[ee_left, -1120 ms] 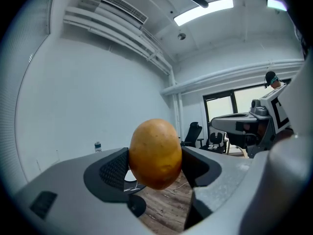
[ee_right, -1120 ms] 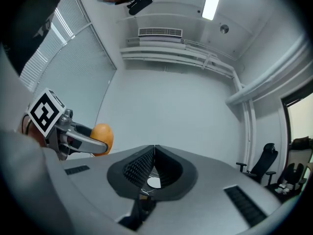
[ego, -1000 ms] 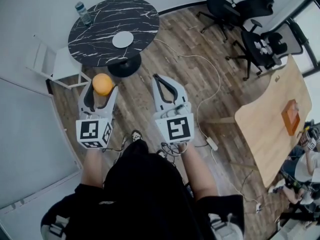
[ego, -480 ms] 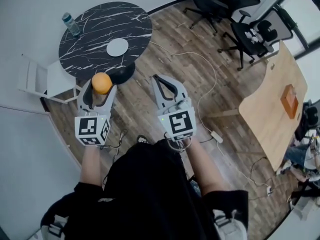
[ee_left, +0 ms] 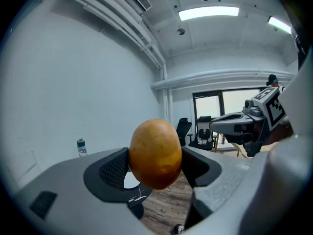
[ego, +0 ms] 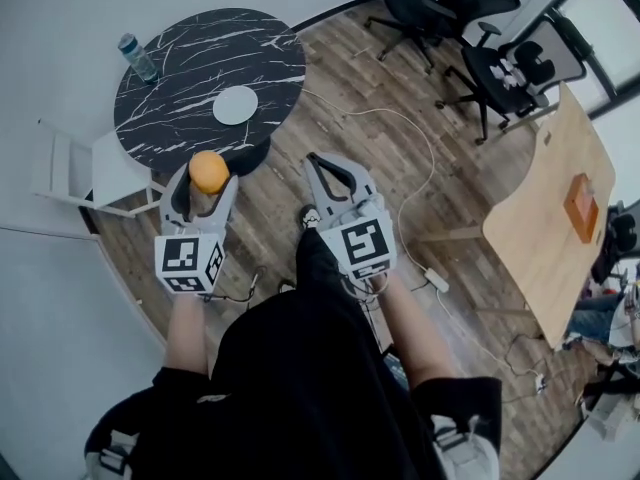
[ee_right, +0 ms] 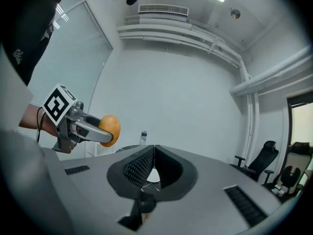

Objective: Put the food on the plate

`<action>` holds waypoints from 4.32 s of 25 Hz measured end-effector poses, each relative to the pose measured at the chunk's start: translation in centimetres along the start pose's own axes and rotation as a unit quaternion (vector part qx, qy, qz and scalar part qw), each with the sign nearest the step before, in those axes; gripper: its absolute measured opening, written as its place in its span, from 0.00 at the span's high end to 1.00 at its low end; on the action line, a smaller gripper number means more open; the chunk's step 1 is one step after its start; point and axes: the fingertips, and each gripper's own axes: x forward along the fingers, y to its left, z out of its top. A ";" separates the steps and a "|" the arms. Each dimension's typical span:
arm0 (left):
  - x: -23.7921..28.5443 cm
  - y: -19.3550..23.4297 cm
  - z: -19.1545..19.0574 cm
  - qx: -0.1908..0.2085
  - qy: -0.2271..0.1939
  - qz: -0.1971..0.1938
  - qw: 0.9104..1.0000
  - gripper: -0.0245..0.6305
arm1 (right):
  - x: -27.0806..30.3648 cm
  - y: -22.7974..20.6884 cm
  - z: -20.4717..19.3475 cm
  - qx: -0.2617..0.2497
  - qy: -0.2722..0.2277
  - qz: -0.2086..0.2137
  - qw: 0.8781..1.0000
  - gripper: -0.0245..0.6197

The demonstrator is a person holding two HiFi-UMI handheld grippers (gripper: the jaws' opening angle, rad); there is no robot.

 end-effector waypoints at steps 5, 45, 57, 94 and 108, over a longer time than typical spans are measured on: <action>3.3 2.5 0.0 -0.002 0.009 0.015 1.000 0.47 | 4.7 -1.6 0.0 -0.006 -0.008 0.029 1.000 0.97; 18.3 14.6 -13.8 -0.061 0.214 0.167 0.961 0.47 | 32.8 8.8 -7.9 0.153 0.160 0.556 0.801 0.55; 18.7 14.7 -14.6 -0.004 0.239 0.188 0.953 0.47 | 32.7 11.8 -11.1 0.153 0.237 0.616 0.735 0.52; 24.1 16.5 -17.2 -0.218 0.132 0.216 0.943 0.96 | 37.5 -2.5 -12.2 -0.100 0.218 0.394 0.887 0.53; 23.4 21.5 -23.8 -0.243 0.135 0.256 0.926 0.96 | 41.5 0.0 -19.0 -0.308 0.270 0.326 0.852 0.53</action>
